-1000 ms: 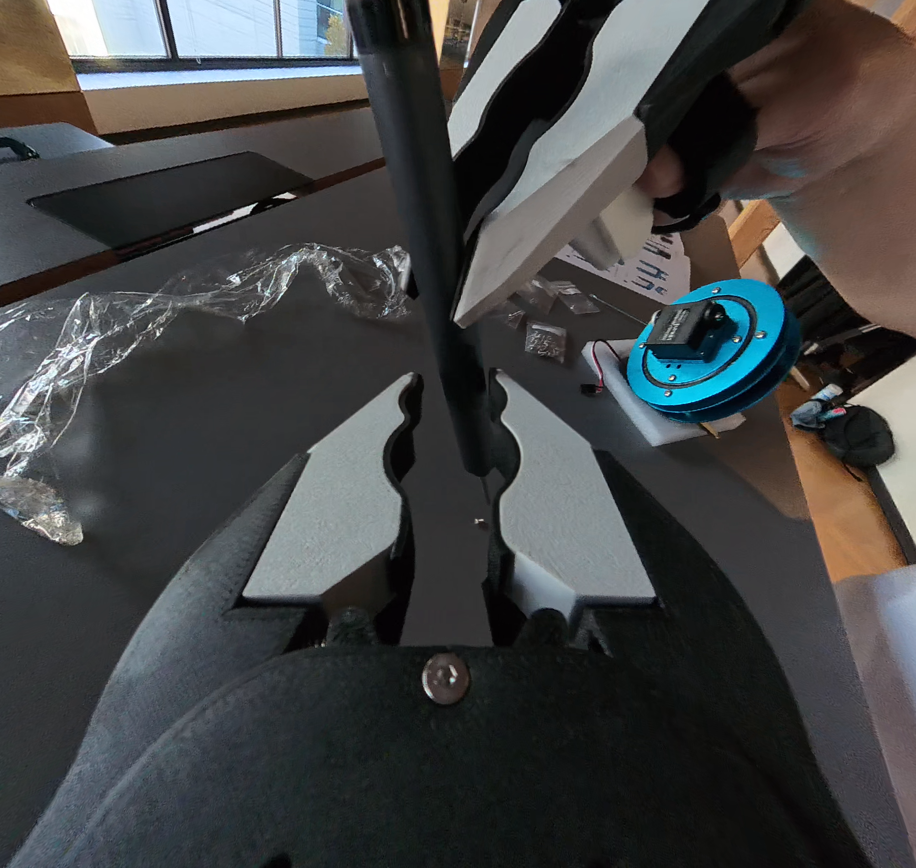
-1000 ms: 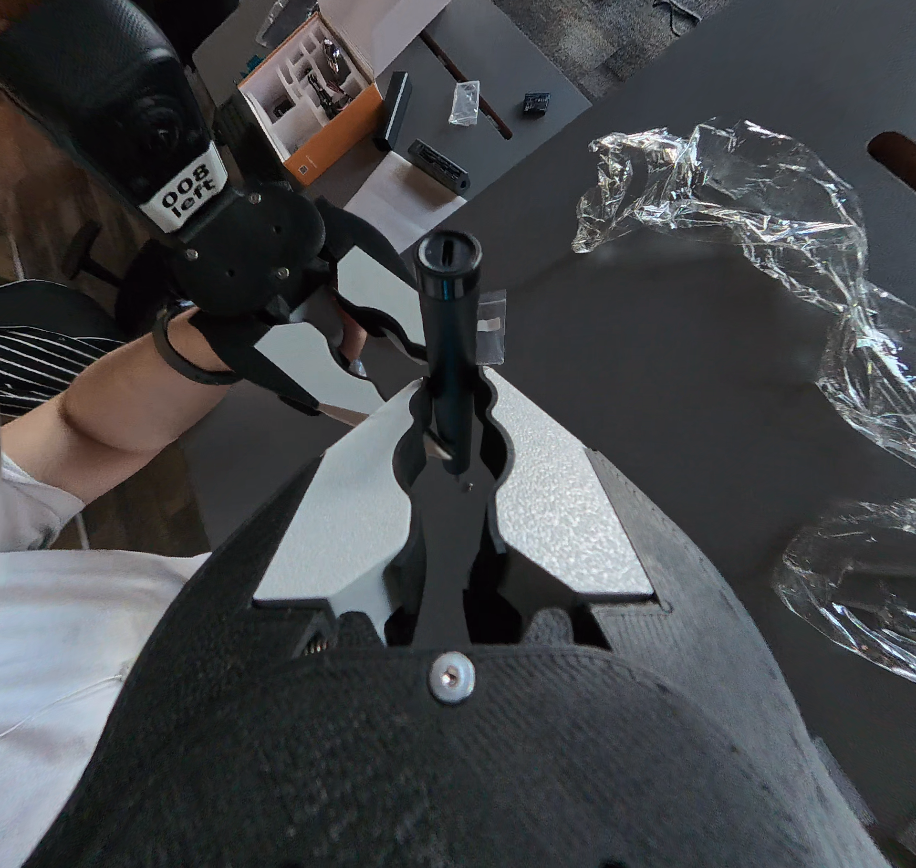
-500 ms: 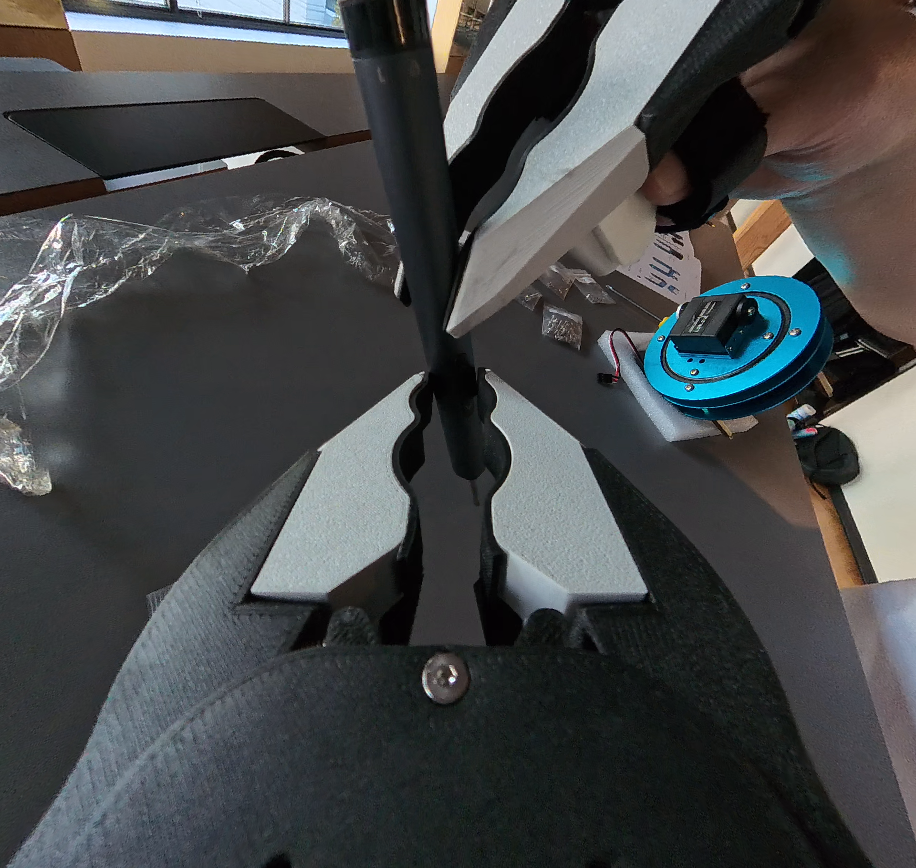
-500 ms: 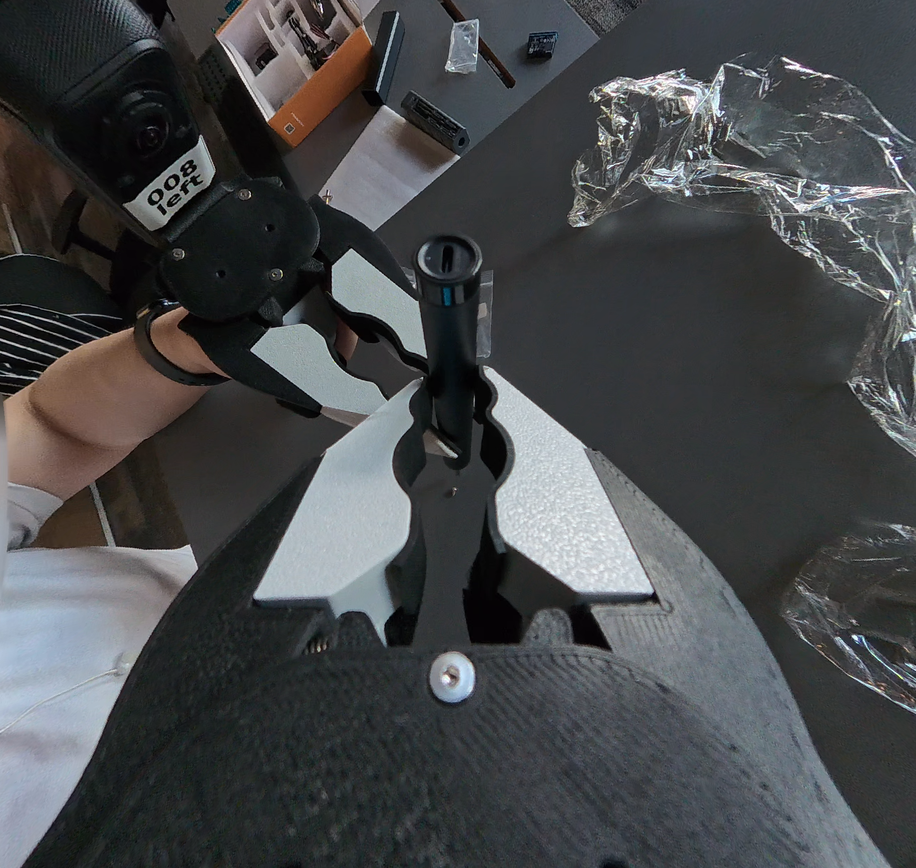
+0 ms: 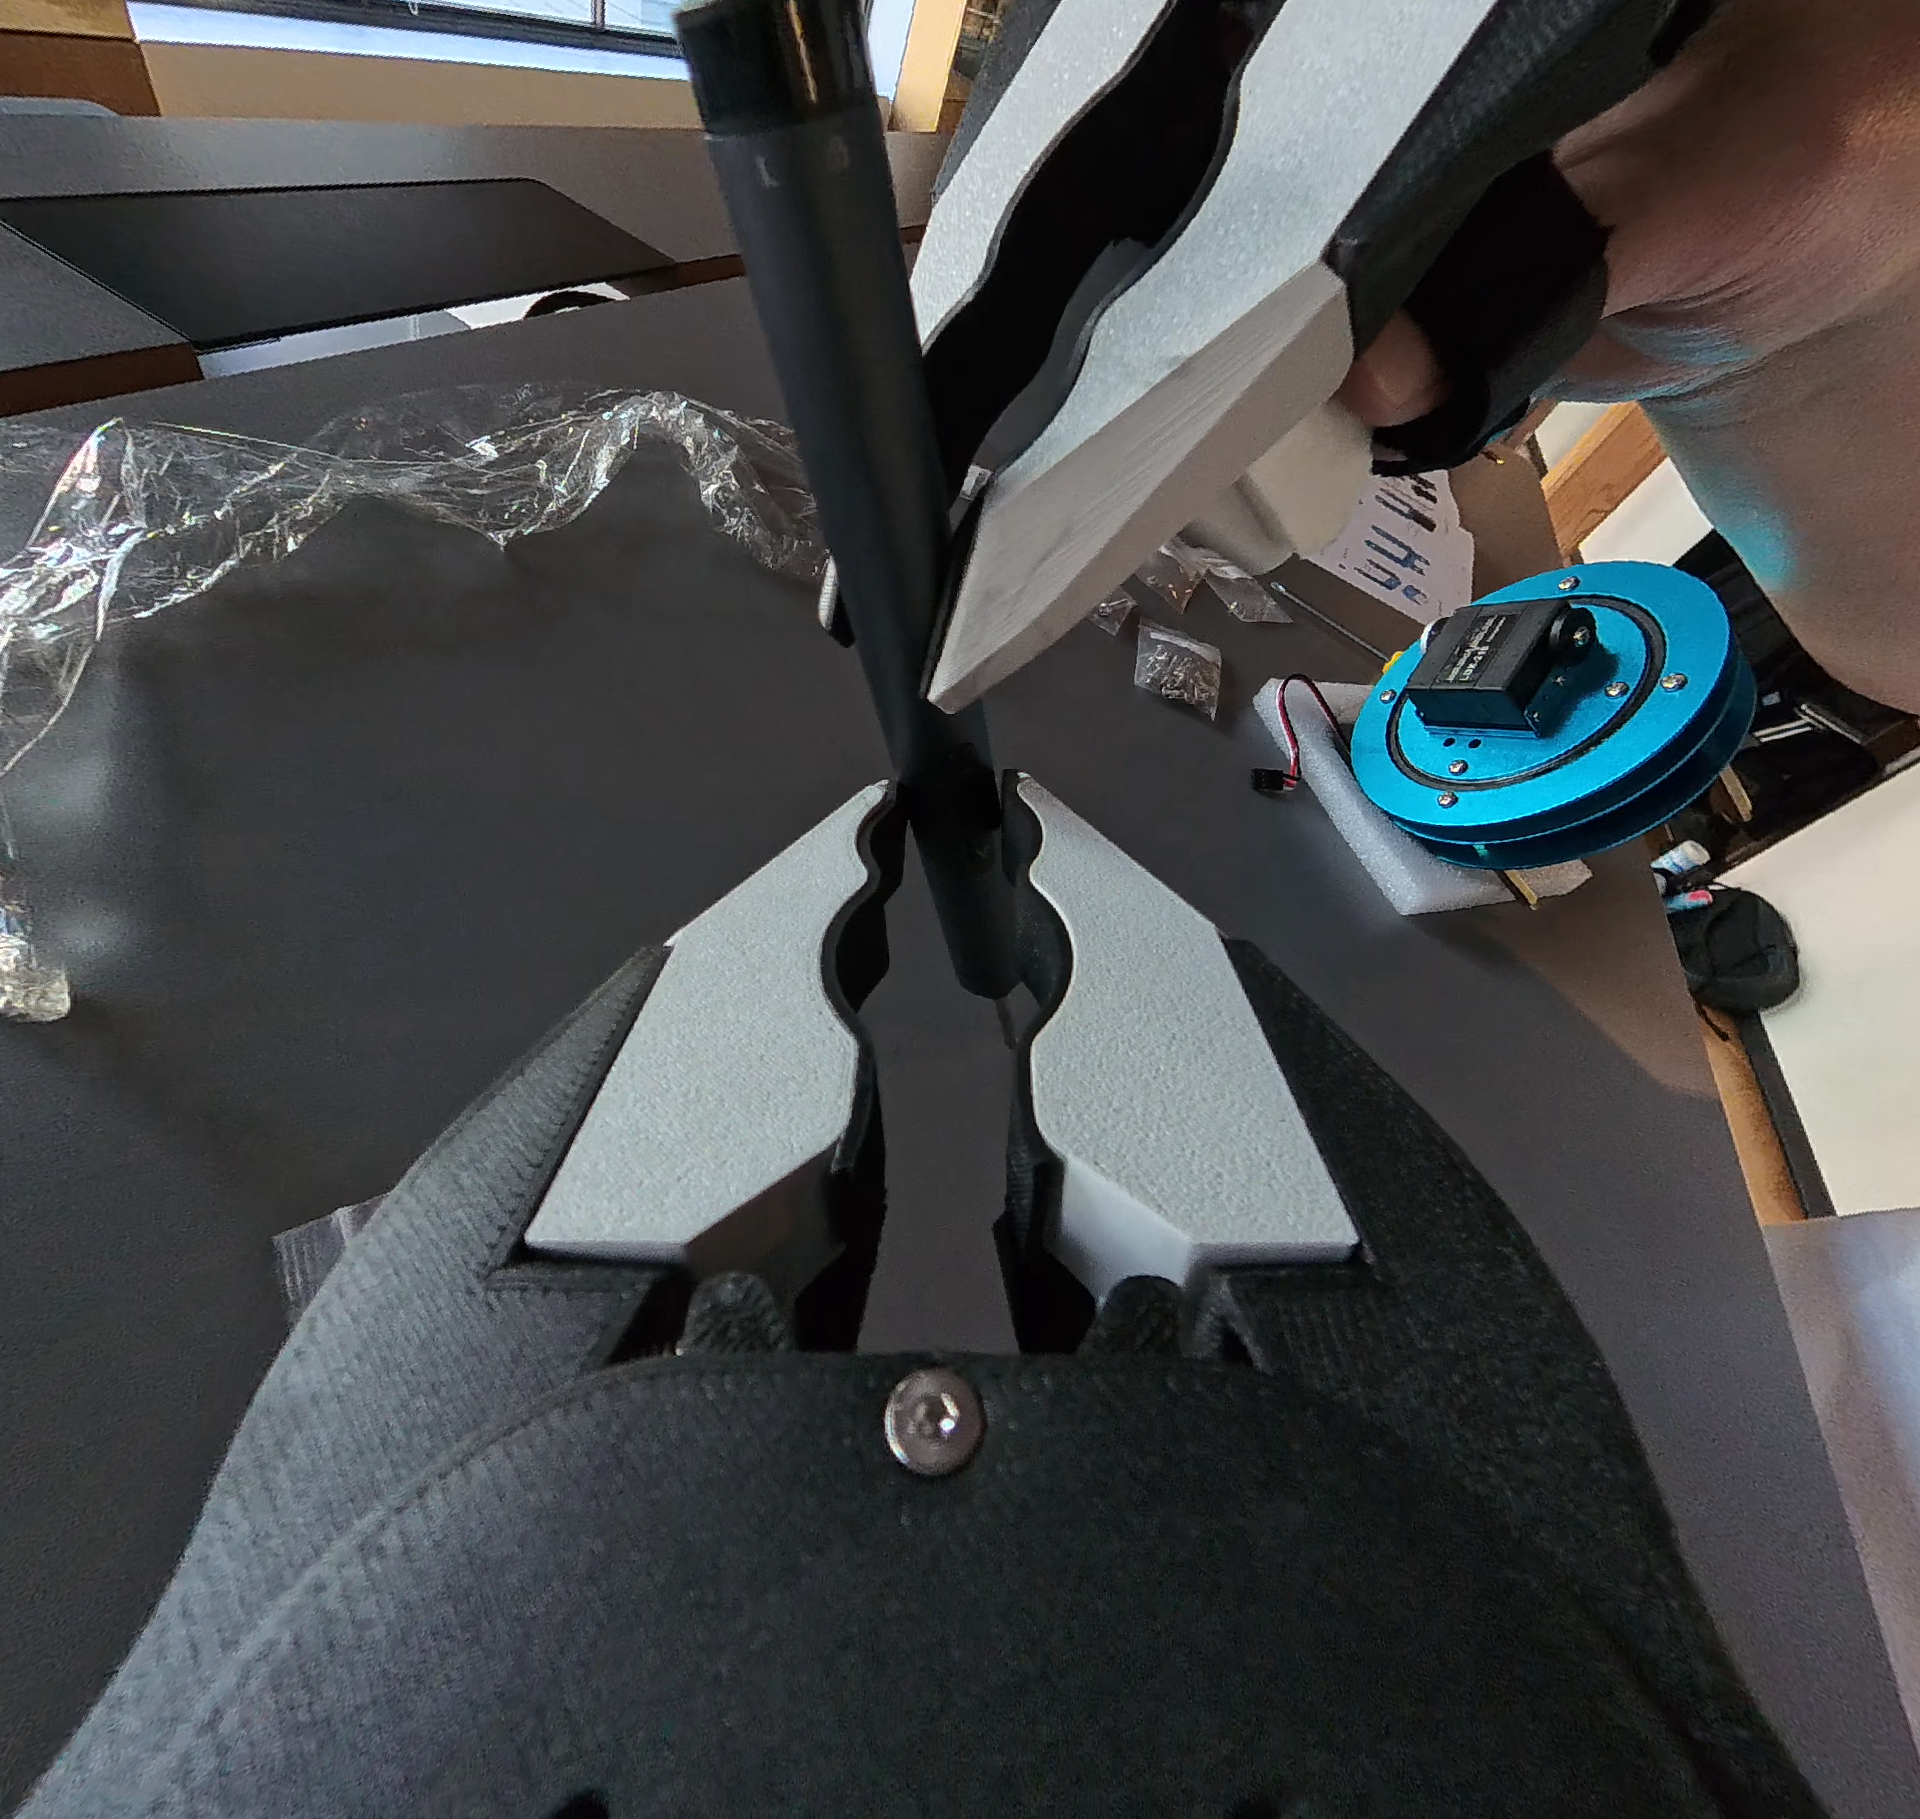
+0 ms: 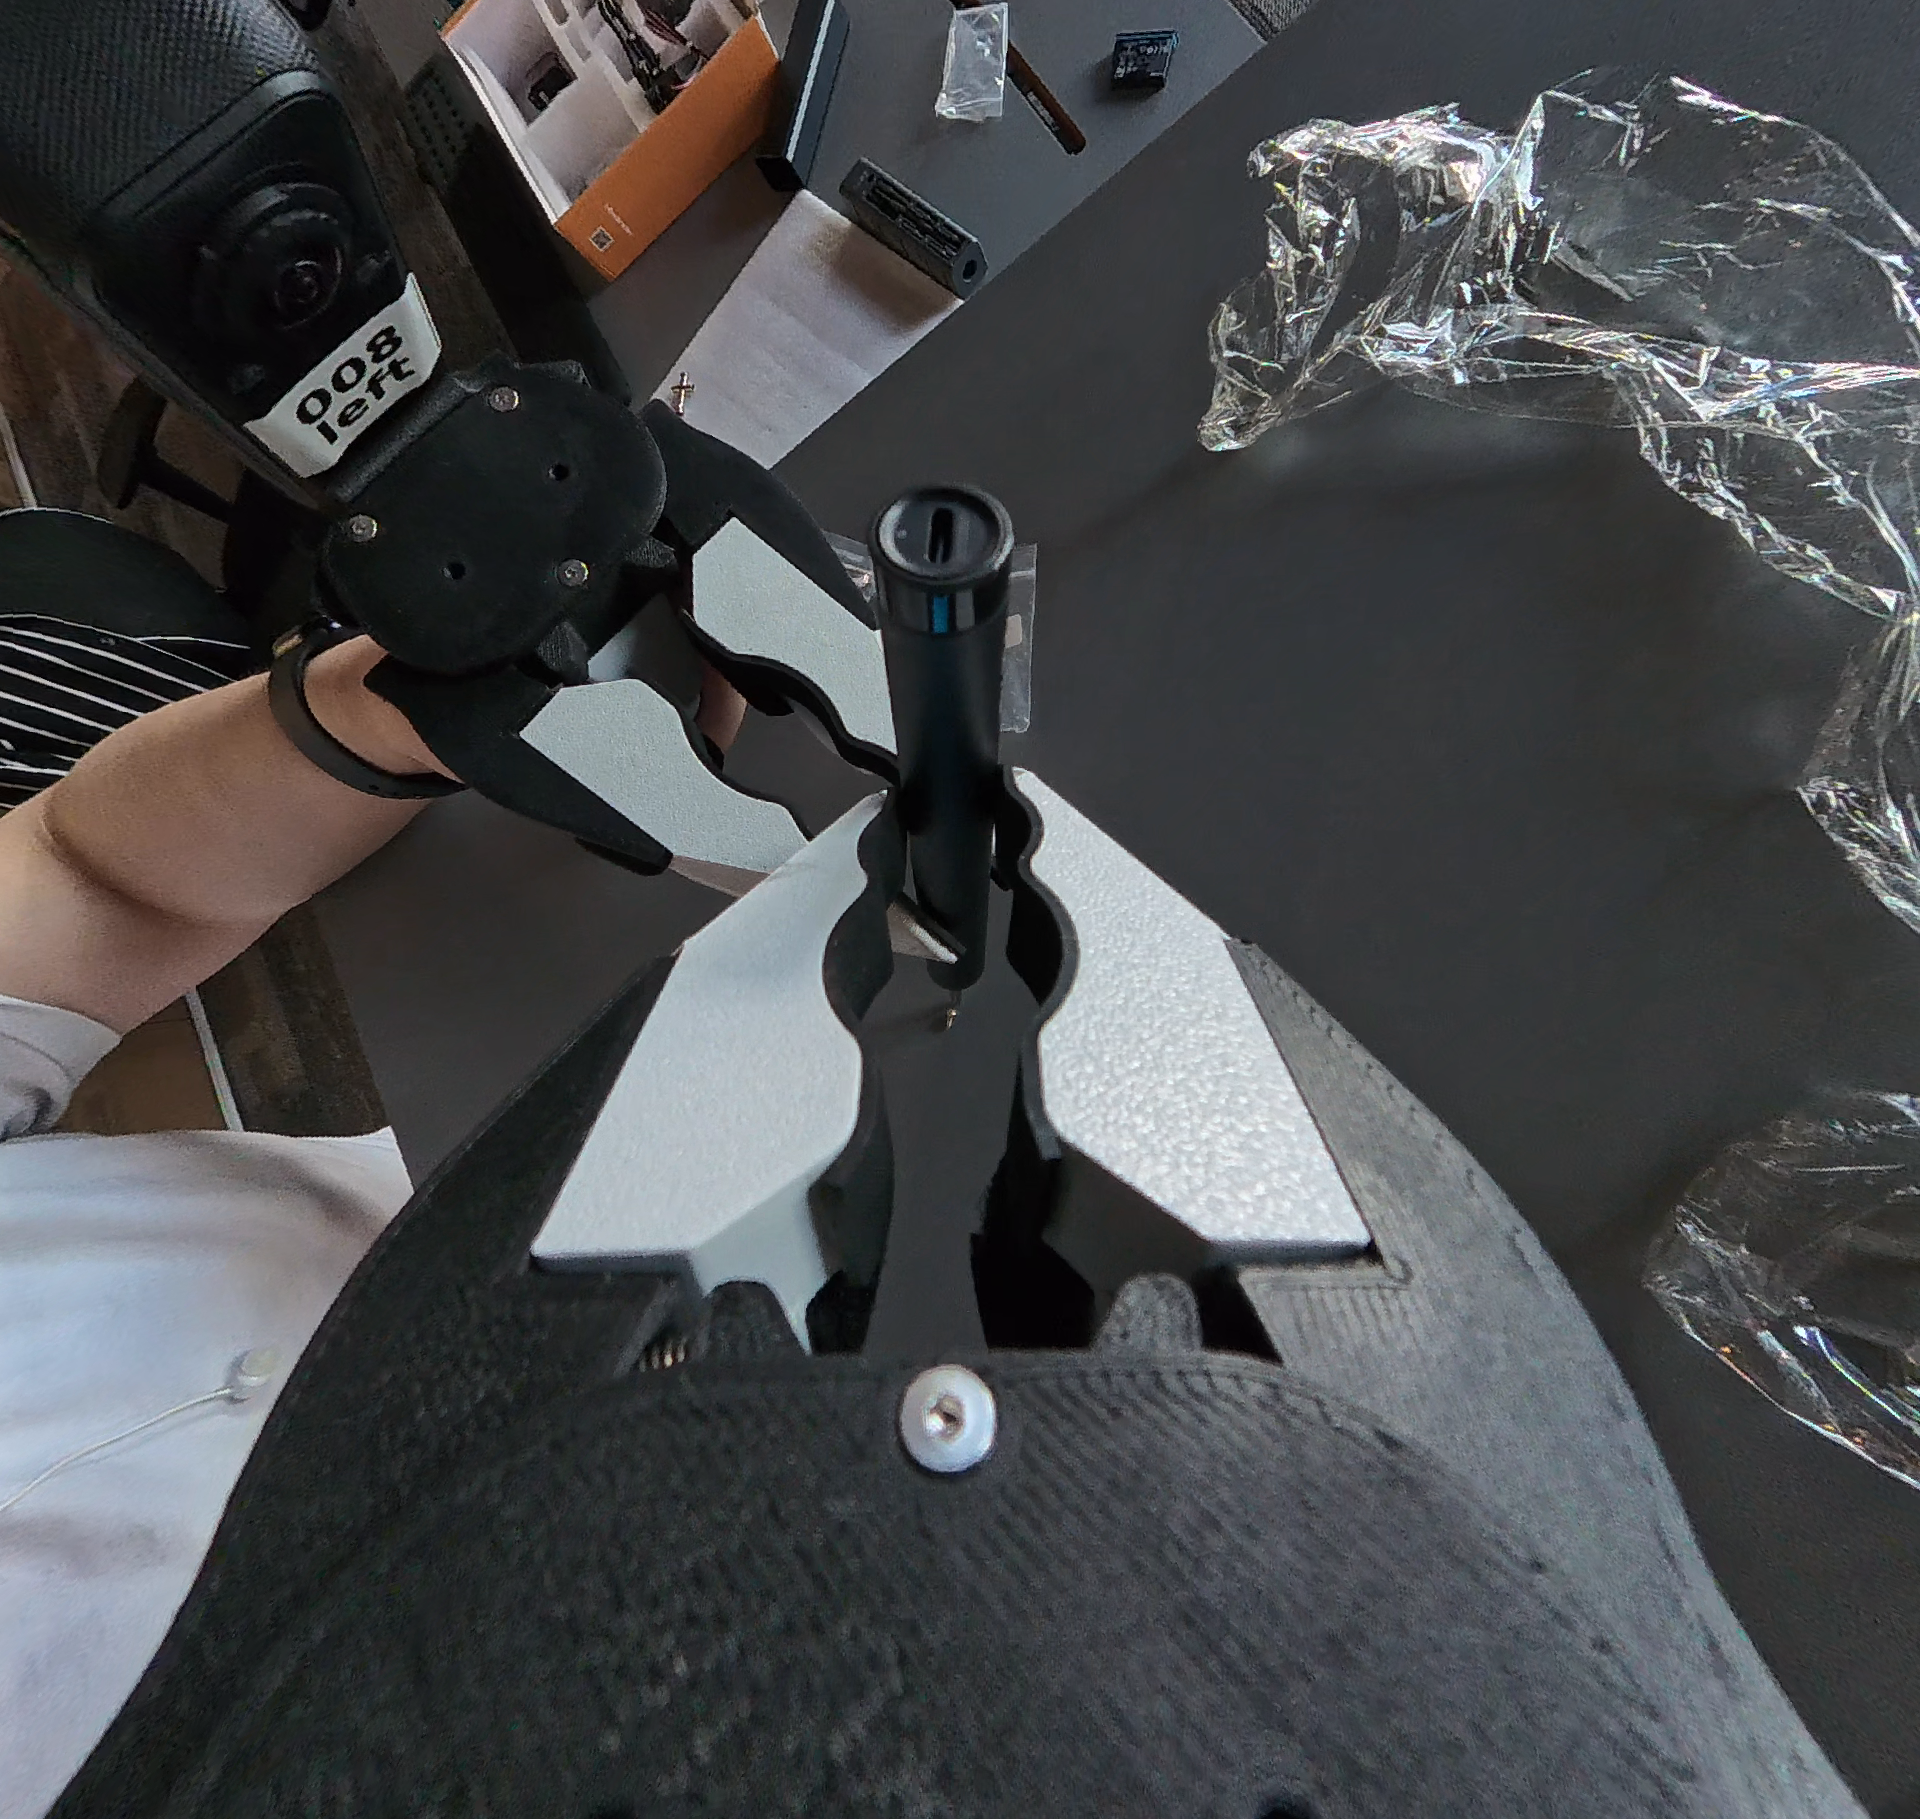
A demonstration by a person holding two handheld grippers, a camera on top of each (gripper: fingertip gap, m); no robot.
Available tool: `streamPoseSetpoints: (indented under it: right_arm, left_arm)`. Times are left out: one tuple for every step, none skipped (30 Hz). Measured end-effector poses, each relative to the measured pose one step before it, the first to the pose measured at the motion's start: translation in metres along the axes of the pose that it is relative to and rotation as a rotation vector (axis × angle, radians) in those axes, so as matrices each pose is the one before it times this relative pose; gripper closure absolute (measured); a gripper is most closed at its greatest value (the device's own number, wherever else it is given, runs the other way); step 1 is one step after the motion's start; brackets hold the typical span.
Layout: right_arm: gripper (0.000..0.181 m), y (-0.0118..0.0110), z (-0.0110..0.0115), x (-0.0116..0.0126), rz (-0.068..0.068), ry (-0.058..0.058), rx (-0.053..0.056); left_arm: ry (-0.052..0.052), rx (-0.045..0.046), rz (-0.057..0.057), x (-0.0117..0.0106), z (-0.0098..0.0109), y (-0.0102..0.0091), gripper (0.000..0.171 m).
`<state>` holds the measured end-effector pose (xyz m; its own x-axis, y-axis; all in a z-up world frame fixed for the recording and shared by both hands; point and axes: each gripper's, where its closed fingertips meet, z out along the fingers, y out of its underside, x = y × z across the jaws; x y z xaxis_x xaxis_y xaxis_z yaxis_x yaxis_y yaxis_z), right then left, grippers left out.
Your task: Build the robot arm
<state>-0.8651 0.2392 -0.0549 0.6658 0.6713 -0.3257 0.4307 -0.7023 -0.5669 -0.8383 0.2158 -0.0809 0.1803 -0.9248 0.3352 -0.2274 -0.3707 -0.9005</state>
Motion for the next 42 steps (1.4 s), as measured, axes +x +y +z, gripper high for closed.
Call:
streamPoseSetpoints:
  right_arm:
    - [0.166, 0.00028, -0.00007, -0.00005, -0.0014, 0.0008, -0.0008]
    - [0.166, 0.00031, 0.00001, -0.00006, -0.0005, 0.0005, -0.0011]
    - [0.165, 0.00037, 0.00002, -0.00003, 0.0011, -0.0001, -0.0018]
    - [0.165, 0.00016, 0.00005, -0.00004, 0.0, 0.0004, 0.0003]
    - [0.166, 0.00005, 0.00004, 0.00003, 0.0011, 0.0001, 0.0003]
    - [0.166, 0.00012, 0.00015, -0.00009, 0.0011, -0.0005, 0.0]
    - [0.166, 0.00008, 0.00006, -0.00012, 0.001, -0.0006, -0.0002]
    - [0.166, 0.00021, -0.00042, -0.00044, 0.0001, -0.0002, -0.0027]
    - [0.165, -0.00041, -0.00126, -0.00109, -0.004, -0.0001, -0.0027]
    - [0.165, -0.00161, -0.00268, -0.0021, -0.0061, -0.001, 0.0045]
    - [0.166, -0.00271, -0.00413, -0.0029, -0.0056, -0.0014, 0.01]
    - [0.166, -0.00327, -0.00551, -0.0035, -0.0088, 0.0003, 0.0124]
    - [0.166, -0.00333, -0.00695, -0.00377, -0.0137, 0.0028, 0.0144]
    - [0.166, -0.00313, -0.00807, -0.00413, -0.0146, 0.0038, 0.0165]
    - [0.166, -0.00255, -0.00919, -0.00415, -0.0144, 0.0044, 0.0179]
    - [0.166, -0.00176, -0.01013, -0.00395, -0.0166, 0.0049, 0.018]
    - [0.166, -0.00108, -0.01136, -0.00372, -0.0174, 0.0058, 0.0201]
    - [0.166, -0.00059, -0.01261, -0.00372, -0.0139, 0.0058, 0.0245]
    - [0.166, -0.00011, -0.01411, -0.00332, -0.0122, 0.0065, 0.027]
    - [0.166, 0.00043, -0.0154, -0.00294, -0.0136, 0.0084, 0.0314]
    - [0.166, 0.00098, -0.01666, -0.00267, -0.0112, 0.0095, 0.0343]
    - [0.166, 0.00118, -0.01767, -0.00171, -0.0117, 0.013, 0.0377]
    - [0.166, 0.00165, -0.01838, -0.00098, -0.0121, 0.0148, 0.0375]
    - [0.166, 0.0024, -0.01838, -0.00026, -0.0082, 0.0142, 0.0366]
    - [0.166, 0.00233, -0.01805, 0.00085, -0.0034, 0.0144, 0.0413]
    - [0.166, 0.00247, -0.01714, 0.00201, -0.0021, 0.0164, 0.0437]
    - [0.166, 0.003, -0.01631, 0.00317, 0.0018, 0.0176, 0.0425]
    - [0.165, 0.00327, -0.01546, 0.00419, 0.0046, 0.0171, 0.0365]
    - [0.165, 0.00357, -0.01499, 0.00474, 0.0076, 0.0156, 0.0292]
    - [0.165, 0.00404, -0.01423, 0.00503, 0.0063, 0.0141, 0.0248]
    - [0.165, 0.00437, -0.0136, 0.0052, 0.0017, 0.0124, 0.0206]
    - [0.164, 0.00475, -0.01301, 0.00531, 0.0042, 0.0115, 0.0159]
    - [0.164, 0.00499, -0.01233, 0.00545, 0.0094, 0.0115, 0.0111]
    - [0.163, 0.00458, -0.01168, 0.0052, 0.013, 0.0092, 0.011]
    - [0.162, 0.00383, -0.01093, 0.00563, 0.0142, 0.0094, 0.0132]
    - [0.162, 0.00417, -0.01009, 0.00573, 0.013, 0.0081, 0.0061]
    - [0.161, 0.00425, -0.00921, 0.00511, 0.007, 0.0031, -0.001]
    - [0.161, 0.00493, -0.0084, 0.00516, 0.005, 0.0037, -0.0114]
    - [0.161, 0.0046, -0.00756, 0.00481, 0.0031, 0.0029, -0.0142]
    - [0.161, 0.0036, -0.00636, 0.0038, -0.0027, -0.001, -0.0088]
    - [0.16, 0.00356, -0.00523, 0.00325, -0.0012, -0.0013, -0.0069]
    - [0.159, 0.00434, -0.00371, 0.00334, 0.0018, 0.0013, -0.0134]
  left_arm:
    - [-0.0003, 0.00013, -0.0003, 0.00029, 0.00017, 0.00005, 0.155]
    - [0.0001, -0.00036, 0.0005, 0.00026, 0.00017, 0.00021, 0.155]
    - [0.0011, -0.00069, -0.0006, 0.00036, 0.00006, 0.00024, 0.155]
    - [0.0009, -0.00033, -0.0024, 0.00015, 0.00014, 0.00017, 0.155]
    - [0.0008, -0.00068, -0.0019, 0.00021, -0.00002, 0.00018, 0.155]
    - [0.0001, -0.00114, -0.0006, 0.00016, 0.00001, 0.00017, 0.155]
    - [-0.0009, -0.00111, -0.0002, 0.00016, -0.00005, 0.00003, 0.155]
    - [-0.001, -0.00172, -0.0007, 0.00061, -0.00036, -0.0002, 0.155]
    - [-0.001, 0.00026, 0.001, 0.00112, -0.00087, -0.00137, 0.155]
    - [-0.0011, 0.00532, 0.0052, 0.00193, -0.00163, -0.0032, 0.155]
    - [-0.0015, 0.00937, 0.0077, 0.00259, -0.00214, -0.00465, 0.155]
    - [-0.0007, 0.01227, 0.0086, 0.00335, -0.00225, -0.00596, 0.156]
    - [0.0032, 0.01512, 0.0078, 0.00446, -0.0018, -0.00696, 0.156]
    - [0.0083, 0.01592, 0.0066, 0.00586, -0.00112, -0.00751, 0.156]
    - [0.0105, 0.0134, 0.0066, 0.00675, -0.00013, -0.00771, 0.156]
    - [0.0096, 0.00927, 0.0093, 0.00765, 0.00088, -0.00768, 0.156]
    - [0.0068, 0.00652, 0.0158, 0.00838, 0.00215, -0.00777, 0.156]
    - [0.004, 0.00533, 0.0236, 0.00922, 0.00328, -0.00813, 0.156]
    - [0.0034, 0.00385, 0.0279, 0.01003, 0.00465, -0.00857, 0.156]
    - [0.0044, 0.00309, 0.0285, 0.01072, 0.00598, -0.0088, 0.156]
    - [0.0068, 0.00251, 0.0281, 0.01123, 0.00719, -0.00906, 0.156]
    - [0.0081, 0.00364, 0.026, 0.01124, 0.00837, -0.00909, 0.156]
    - [0.0106, 0.00259, 0.0237, 0.01132, 0.00964, -0.00863, 0.156]
    - [0.0119, 0.0001, 0.0216, 0.01135, 0.01079, -0.0081, 0.156]
    - [0.0064, 0.00015, 0.0216, 0.0104, 0.01197, -0.00749, 0.157]
    - [-0.0028, -0.00206, 0.0267, 0.00902, 0.01284, -0.00633, 0.156]
    - [-0.0133, -0.00713, 0.0355, 0.00766, 0.01353, -0.0051, 0.157]
    - [-0.0218, -0.01106, 0.0457, 0.00638, 0.01381, -0.00383, 0.156]
    - [-0.0298, -0.01094, 0.0522, 0.00559, 0.01372, -0.00339, 0.156]
    - [-0.0314, -0.00791, 0.052, 0.00559, 0.01315, -0.00319, 0.156]
    - [-0.0267, -0.00755, 0.0464, 0.00621, 0.01262, -0.00299, 0.156]
    - [-0.0221, -0.00833, 0.0421, 0.0065, 0.01193, -0.00252, 0.156]
    - [-0.0156, -0.0086, 0.0364, 0.00647, 0.0114, -0.00228, 0.156]
    - [-0.008, -0.00845, 0.0286, 0.00633, 0.01073, -0.00248, 0.156]
    - [-0.0032, -0.01082, 0.0251, 0.00618, 0.01017, -0.00222, 0.156]
    - [-0.004, -0.01413, 0.0267, 0.00574, 0.00935, -0.00214, 0.157]
    - [-0.0099, -0.01564, 0.033, 0.00499, 0.00833, -0.00189, 0.157]
    - [-0.0138, -0.01933, 0.0392, 0.00455, 0.00753, -0.00143, 0.157]
    - [-0.0173, -0.01988, 0.0415, 0.00417, 0.00655, -0.00139, 0.157]
    - [-0.0193, -0.01804, 0.0382, 0.00376, 0.00538, -0.00193, 0.157]
    - [-0.0154, -0.02012, 0.0333, 0.0041, 0.0046, -0.00189, 0.157]
    - [-0.0155, -0.02338, 0.0293, 0.00366, 0.00361, -0.00199, 0.157]
